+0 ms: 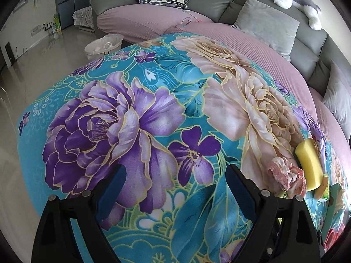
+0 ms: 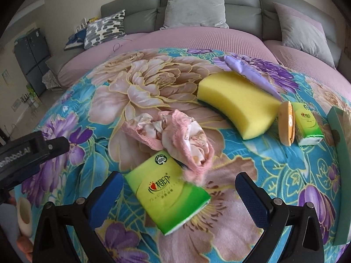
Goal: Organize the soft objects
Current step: 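Move the left tool to the pink cloth while the right tool reaches the green tissue pack, then grasp the pink cloth with the left tool while the right tool grasps the green tissue pack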
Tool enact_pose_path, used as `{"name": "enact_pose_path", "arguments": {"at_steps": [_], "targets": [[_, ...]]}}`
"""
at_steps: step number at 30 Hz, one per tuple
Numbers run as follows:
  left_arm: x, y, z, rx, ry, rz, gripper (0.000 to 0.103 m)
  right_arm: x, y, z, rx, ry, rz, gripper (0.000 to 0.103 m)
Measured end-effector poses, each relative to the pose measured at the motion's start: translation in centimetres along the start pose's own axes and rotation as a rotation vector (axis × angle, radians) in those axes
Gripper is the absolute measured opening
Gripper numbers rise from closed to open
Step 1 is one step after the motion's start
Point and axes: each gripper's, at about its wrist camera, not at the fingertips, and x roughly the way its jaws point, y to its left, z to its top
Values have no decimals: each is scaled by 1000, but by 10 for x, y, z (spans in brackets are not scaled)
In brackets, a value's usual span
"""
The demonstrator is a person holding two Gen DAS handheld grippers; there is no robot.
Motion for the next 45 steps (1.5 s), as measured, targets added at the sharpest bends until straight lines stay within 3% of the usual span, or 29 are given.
{"name": "enact_pose_path", "arguments": {"at_steps": [19,26,39,45], "targets": [[-3,-21,-2,58,1,-41,92,-8,-37,-9,81,19,-30,103],[-1,-39,-8,93,23,-101,92,-11,-60,-9,113,16,-41,103],[5,-95,-16,151,41,-278,92,-17,-93,-6,142,5,-36,87],[10,-117,-21,172,66,-309,92,-20,-108,-7,165,5,-31,83]]}}
